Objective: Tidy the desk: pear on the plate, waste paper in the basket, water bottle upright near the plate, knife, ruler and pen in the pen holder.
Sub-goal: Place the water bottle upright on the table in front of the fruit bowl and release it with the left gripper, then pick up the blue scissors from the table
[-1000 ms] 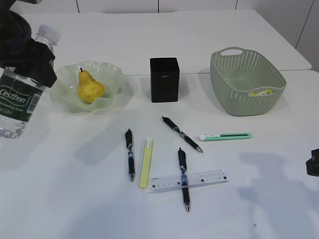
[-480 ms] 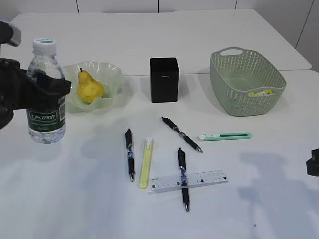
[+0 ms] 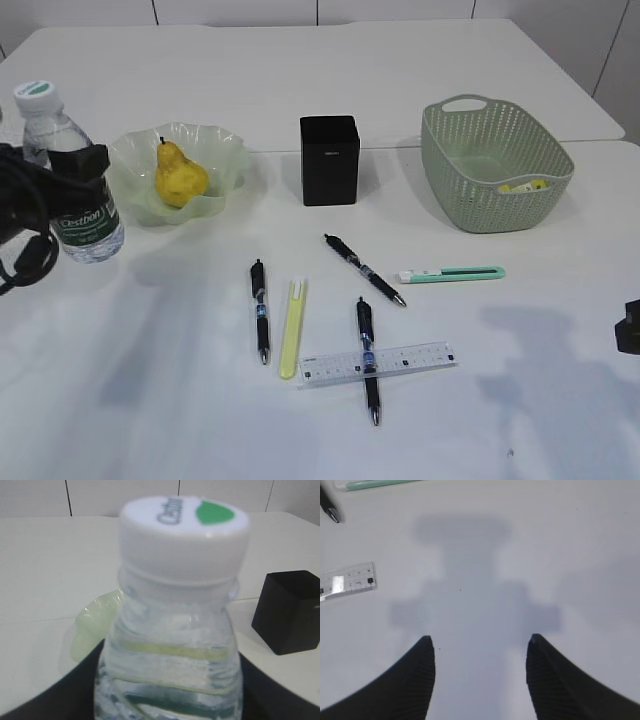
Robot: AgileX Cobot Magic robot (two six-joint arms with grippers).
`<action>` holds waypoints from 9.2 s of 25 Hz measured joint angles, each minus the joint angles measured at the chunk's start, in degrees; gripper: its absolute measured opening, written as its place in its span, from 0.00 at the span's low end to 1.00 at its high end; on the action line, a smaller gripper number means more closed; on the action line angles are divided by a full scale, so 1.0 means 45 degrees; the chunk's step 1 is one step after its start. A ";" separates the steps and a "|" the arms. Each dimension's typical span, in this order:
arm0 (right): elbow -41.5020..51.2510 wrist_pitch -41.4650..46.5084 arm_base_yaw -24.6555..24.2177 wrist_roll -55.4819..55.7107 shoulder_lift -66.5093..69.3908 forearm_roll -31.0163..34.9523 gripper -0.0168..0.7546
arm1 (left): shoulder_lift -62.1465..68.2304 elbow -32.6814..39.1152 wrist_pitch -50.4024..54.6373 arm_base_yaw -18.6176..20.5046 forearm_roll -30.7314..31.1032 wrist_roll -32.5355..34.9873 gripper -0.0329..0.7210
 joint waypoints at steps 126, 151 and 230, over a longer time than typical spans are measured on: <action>0.0000 0.0059 0.0000 -0.0049 0.0000 -0.0894 0.62 | 0.0787 -0.1565 0.0548 0.0249 0.1327 -0.0211 0.81; -0.0893 0.1338 0.0000 -0.0890 0.0000 -0.1040 0.62 | -0.4068 -0.2085 0.6227 0.0249 0.0679 -0.0256 0.81; -1.3122 0.5561 0.2855 -1.5874 1.1446 -0.1093 0.62 | -0.5863 -0.6904 2.3798 0.1323 0.3612 -0.1860 0.68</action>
